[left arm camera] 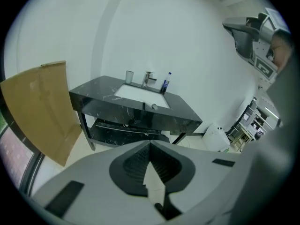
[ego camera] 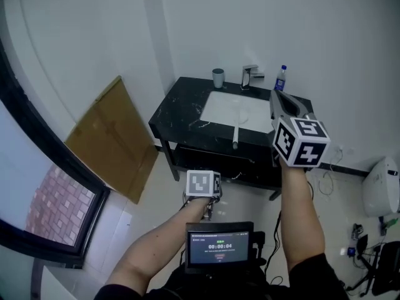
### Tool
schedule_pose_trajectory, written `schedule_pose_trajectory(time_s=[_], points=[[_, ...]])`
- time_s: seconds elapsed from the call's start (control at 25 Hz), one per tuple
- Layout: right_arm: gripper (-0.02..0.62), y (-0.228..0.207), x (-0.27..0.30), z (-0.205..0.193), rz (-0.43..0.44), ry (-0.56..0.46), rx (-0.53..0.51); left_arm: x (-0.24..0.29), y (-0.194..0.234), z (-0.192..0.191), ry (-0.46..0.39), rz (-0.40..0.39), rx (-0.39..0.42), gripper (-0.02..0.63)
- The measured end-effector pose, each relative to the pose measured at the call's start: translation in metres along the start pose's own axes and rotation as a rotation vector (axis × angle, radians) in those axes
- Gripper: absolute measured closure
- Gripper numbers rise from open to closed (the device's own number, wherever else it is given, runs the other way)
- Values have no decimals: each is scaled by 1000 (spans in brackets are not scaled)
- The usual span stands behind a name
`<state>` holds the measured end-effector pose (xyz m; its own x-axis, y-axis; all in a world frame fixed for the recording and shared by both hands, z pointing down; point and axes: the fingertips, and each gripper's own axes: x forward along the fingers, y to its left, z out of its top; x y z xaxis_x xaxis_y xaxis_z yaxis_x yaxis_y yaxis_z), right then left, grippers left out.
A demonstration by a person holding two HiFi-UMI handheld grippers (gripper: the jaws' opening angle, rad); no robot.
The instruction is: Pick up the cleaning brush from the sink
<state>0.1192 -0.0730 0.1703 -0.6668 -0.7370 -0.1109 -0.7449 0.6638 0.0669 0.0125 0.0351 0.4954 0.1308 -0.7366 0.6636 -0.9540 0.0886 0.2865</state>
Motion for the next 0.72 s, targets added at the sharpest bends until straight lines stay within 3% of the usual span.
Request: schedule_pose_trajectory(time_s=[0.16,0.28,0.4,0.72], points=[[594,36,59,-5,-9,11,-20,-1,72,46,-28,6,20,606],[594,42,99,-19,-25,58,-34,4,98,82,-45,-32,6,606],[594,44,143,-25,-31,64,-59,13,121,142,-101,-58,38,606],[594,-7,270,-75,-50,125,-41,67,156,314,-308,-169,57,606]])
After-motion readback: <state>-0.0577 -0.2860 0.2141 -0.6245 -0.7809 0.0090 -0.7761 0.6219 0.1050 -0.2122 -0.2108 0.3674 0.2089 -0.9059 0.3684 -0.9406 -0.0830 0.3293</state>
